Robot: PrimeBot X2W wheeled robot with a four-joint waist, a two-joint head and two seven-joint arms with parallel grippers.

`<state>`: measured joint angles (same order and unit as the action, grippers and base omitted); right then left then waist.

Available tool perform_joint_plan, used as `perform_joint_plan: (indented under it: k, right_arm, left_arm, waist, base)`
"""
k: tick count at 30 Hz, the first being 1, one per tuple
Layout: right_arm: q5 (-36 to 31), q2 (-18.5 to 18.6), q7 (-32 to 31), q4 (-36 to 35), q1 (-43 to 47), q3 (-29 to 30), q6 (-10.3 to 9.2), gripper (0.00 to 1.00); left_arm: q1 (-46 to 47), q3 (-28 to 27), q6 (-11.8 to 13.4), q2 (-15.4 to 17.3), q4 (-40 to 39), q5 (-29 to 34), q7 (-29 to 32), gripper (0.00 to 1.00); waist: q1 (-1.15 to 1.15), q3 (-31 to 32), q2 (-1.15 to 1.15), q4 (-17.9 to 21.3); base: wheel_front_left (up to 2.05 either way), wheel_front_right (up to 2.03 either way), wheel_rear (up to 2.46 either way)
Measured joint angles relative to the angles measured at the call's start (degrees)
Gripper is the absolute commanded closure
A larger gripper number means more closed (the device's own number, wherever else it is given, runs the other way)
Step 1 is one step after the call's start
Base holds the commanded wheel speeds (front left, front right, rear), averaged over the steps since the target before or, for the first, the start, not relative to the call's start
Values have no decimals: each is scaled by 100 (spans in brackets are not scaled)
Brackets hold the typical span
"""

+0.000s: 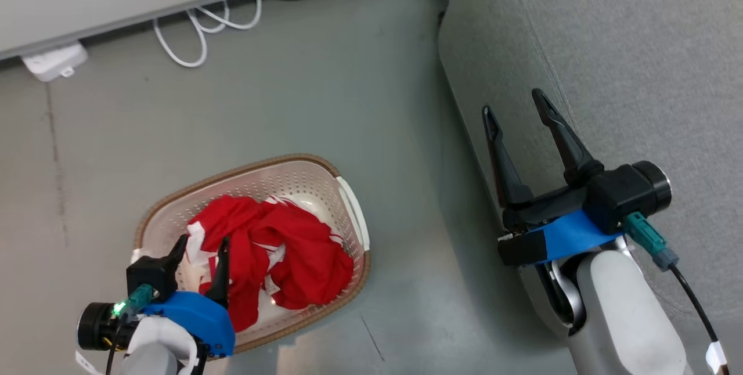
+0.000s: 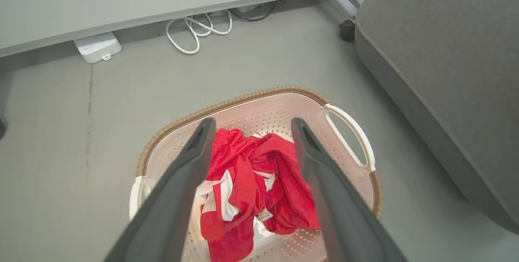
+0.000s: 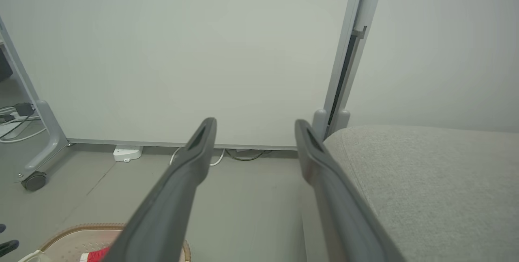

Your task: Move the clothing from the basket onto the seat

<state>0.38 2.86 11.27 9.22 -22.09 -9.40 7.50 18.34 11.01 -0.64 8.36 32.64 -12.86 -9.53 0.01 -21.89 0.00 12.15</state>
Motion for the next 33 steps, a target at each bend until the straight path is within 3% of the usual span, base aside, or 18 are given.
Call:
perform_joint_plan:
  k: [13,23,33]
  right_arm:
    - [681,3,343,375,-532,-452,0,0]
    - [1093,0,371,294,-743,-691,1,0]
    - [1289,0,372,126,-838,-854,0,0]
  left_arm:
    - [851,-126,176,548,1333,57,452,0]
    - [1102,-222,505,832,1863,47,745,0]
    - [1219,-341,1010,1024,2132,18,1126,0]
  waist:
    - [0,-1270,0,958]
    - [0,-1808,0,1407]
    - [0,-2125,0,1690]
  base:
    - [0,0,0]
    - [0,0,0]
    - [0,0,0]
